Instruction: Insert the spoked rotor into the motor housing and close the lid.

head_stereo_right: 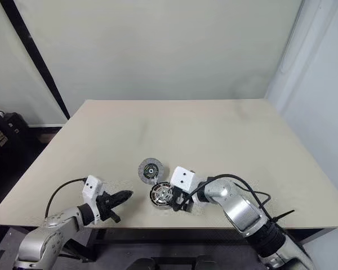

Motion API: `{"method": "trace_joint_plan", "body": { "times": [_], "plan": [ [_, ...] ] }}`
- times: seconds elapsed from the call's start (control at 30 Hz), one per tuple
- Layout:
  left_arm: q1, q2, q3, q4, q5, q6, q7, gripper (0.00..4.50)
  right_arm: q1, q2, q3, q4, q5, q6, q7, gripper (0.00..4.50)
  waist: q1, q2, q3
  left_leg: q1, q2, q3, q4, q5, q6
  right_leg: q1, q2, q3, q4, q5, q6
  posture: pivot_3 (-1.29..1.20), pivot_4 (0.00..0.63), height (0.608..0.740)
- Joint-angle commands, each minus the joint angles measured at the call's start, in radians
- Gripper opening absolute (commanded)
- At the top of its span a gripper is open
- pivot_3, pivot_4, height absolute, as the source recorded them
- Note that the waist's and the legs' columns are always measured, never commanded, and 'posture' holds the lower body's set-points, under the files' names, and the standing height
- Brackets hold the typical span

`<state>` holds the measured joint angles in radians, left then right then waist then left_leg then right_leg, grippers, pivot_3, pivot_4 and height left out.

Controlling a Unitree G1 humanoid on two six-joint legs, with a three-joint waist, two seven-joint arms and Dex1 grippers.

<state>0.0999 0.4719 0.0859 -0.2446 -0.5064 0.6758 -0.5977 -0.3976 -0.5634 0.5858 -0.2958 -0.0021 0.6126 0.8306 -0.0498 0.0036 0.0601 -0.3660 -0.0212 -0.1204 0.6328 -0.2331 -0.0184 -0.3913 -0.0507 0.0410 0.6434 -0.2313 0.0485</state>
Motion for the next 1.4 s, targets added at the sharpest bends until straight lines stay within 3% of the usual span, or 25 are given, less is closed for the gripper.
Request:
{"method": "trace_joint_plan", "body": {
  "times": [0.03, 0.27, 0.6, 1.1, 1.23, 1.4],
  "plan": [
    [-0.029, 0.0, 0.026, -0.041, -0.029, 0.066, 0.037, 0.02, -0.066, -0.036, 0.065, -0.065, -0.058, -0.003, 0.075, 4.5, 0.0, -0.001, 0.001, 0.0, 0.0, 0.0, 0.0, 0.0, 0.0, 0.0, 0.0, 0.0, 0.0, 0.0, 0.0, 0.0, 0.0, 0.74],
    [-0.054, 0.01, -0.001, -0.032, -0.011, 0.139, 0.077, 0.02, -0.146, -0.063, 0.189, -0.047, -0.172, 0.01, 0.168, 4.5, 0.0, -0.004, 0.002, 0.0, -0.001, 0.0, 0.0, 0.0, 0.0, 0.0, 0.0, 0.0, 0.0, 0.0, 0.0, 0.0, 0.0, 0.74],
    [-0.069, 0.017, -0.028, -0.022, 0.015, 0.187, 0.105, 0.02, -0.255, -0.017, 0.33, 0.043, -0.388, -0.045, 0.223, 4.5, 0.0, -0.004, 0.002, 0.0, -0.001, 0.0, 0.0, 0.0, -0.001, 0.0, -0.001, -0.001, 0.0, 0.0, 0.0, 0.0, 0.0, 0.74],
    [-0.06, 0.015, -0.036, -0.022, 0.034, 0.168, 0.093, 0.02, -0.21, 0.062, 0.326, 0.171, -0.479, -0.136, 0.226, 4.5, 0.0, -0.004, 0.002, 0.0, -0.001, -0.001, 0.0, 0.0, -0.002, 0.0, -0.001, -0.001, 0.0, 0.001, 0.002, 0.0, 0.0, 0.74],
    [-0.059, 0.015, -0.036, -0.022, 0.038, 0.165, 0.091, 0.0, -0.198, 0.08, 0.315, 0.208, -0.493, -0.15, 0.218, 3.28, 0.0, -0.004, 0.002, 0.0, -0.001, -0.001, 0.0, 0.0, -0.002, 0.0, -0.001, -0.001, 0.0, 0.001, 0.002, 0.0, 0.0, 0.74],
    [-0.055, 0.015, -0.038, -0.019, 0.041, 0.157, 0.088, 0.0, -0.184, 0.093, 0.3, 0.228, -0.496, -0.159, 0.211, 1.45, 0.0, -0.004, 0.002, 0.002, -0.001, -0.001, 0.0, 0.0, -0.002, 0.001, -0.001, 0.0, 0.0, 0.001, 0.002, 0.0, 0.0, 0.74]
  ]
}}
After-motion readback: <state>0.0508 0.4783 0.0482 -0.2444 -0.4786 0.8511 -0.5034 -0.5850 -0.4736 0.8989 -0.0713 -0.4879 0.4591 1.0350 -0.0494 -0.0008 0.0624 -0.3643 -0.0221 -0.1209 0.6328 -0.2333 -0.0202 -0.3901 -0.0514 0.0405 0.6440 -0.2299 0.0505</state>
